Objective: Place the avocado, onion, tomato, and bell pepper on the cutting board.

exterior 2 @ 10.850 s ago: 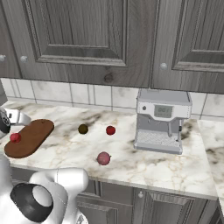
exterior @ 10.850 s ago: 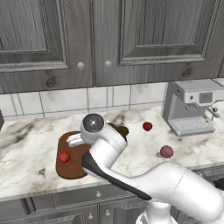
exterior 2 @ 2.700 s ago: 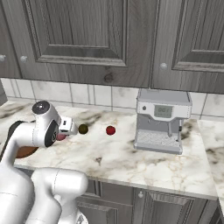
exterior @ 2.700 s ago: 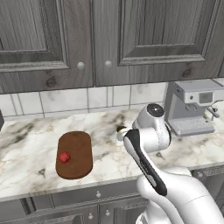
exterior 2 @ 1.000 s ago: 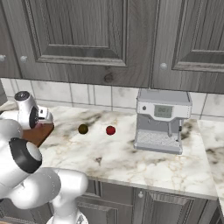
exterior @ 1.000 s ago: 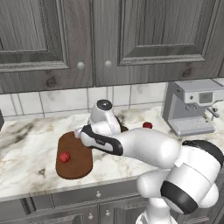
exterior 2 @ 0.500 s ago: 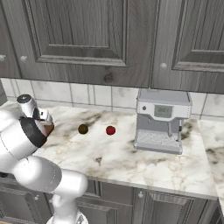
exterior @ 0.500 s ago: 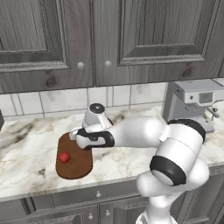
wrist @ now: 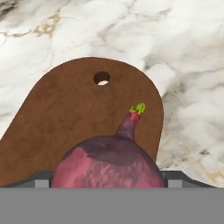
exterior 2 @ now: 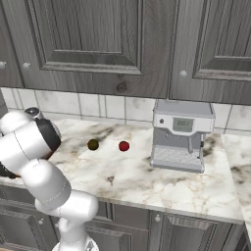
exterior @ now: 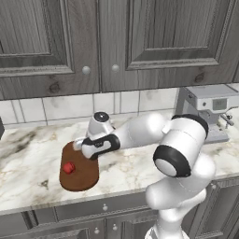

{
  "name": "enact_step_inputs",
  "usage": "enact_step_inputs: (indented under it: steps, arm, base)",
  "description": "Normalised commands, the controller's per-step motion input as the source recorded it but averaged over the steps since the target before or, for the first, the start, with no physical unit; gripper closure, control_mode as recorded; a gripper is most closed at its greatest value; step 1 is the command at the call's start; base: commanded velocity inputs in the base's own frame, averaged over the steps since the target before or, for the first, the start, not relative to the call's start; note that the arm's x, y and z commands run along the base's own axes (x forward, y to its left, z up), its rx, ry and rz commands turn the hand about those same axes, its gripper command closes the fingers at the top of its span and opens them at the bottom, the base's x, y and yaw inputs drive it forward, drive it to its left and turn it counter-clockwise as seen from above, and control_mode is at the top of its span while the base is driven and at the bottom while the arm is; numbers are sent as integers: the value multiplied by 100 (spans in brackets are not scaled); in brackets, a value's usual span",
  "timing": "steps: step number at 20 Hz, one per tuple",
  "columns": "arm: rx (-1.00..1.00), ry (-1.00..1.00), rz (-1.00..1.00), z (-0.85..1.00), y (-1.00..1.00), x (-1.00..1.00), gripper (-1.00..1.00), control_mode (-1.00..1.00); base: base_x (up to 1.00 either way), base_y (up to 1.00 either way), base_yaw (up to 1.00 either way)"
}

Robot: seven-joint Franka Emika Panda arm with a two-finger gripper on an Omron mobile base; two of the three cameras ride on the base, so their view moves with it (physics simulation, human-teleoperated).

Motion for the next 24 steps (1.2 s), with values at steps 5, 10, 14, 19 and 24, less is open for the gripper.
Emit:
enact_step_inputs:
  steps: [5, 10, 14, 19, 24]
  arm:
    - [0, 0, 0, -4, 24, 2, 100, -100]
    - [0, 0, 0, 0, 19, 5, 100, -100]
    - [0, 3, -1, -1, 1, 7, 100, -100]
    - [0, 5, -4, -11, 0, 0, 100, -100]
    - [2, 2, -5, -7, -4, 0, -100, -100]
  base:
    - [0, 0, 0]
    - [0, 0, 0]
    - [0, 0, 0]
    - [0, 0, 0]
    - [0, 0, 0]
